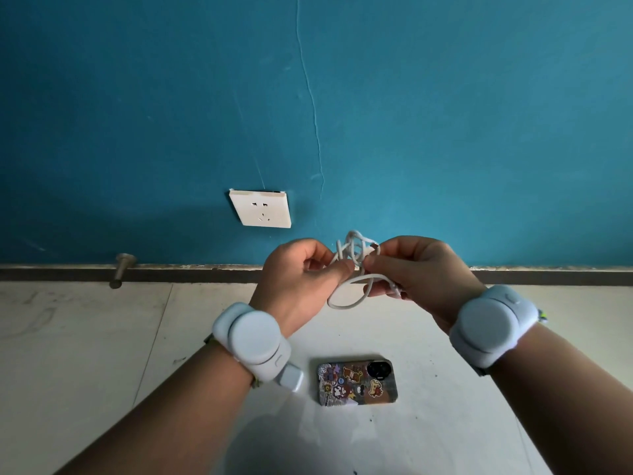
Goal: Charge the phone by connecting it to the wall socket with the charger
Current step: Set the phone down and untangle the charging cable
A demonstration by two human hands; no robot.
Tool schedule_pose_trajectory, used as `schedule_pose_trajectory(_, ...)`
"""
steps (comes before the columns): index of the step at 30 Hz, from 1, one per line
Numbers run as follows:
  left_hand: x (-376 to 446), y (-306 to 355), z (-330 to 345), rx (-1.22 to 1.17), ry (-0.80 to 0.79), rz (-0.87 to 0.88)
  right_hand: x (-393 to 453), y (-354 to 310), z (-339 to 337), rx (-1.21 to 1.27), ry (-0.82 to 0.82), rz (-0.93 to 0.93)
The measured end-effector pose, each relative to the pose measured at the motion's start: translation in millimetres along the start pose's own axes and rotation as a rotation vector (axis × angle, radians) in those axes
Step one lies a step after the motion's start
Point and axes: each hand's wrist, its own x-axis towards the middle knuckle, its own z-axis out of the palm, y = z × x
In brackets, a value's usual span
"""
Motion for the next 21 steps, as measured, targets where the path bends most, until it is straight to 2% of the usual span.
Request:
schedule_pose_trajectory(4,-1.8,4.5,-2.7,-0.045,-0.037,-0.029,-1.6,-0.8,5.4,0.024,0.011,-0.057)
schedule_pose_trajectory(9,-2.4,12.3,-8.0,-0.342,-0.075,-0.155,-6.7,-7.8,6.6,0.147,-0.080,0.005)
schedule_pose_trajectory(17,1.9,9.5,-12.0,-0.407,0.124,-0.208,-8.1,-11.0,5.7,0.281,-0.110,0.017)
schedule_pose_trajectory(21,7.2,4.5,-15.9,-0.429,0.254,-0.302,-7.5,-12.8,4.1,0.345,-0.118,0.039)
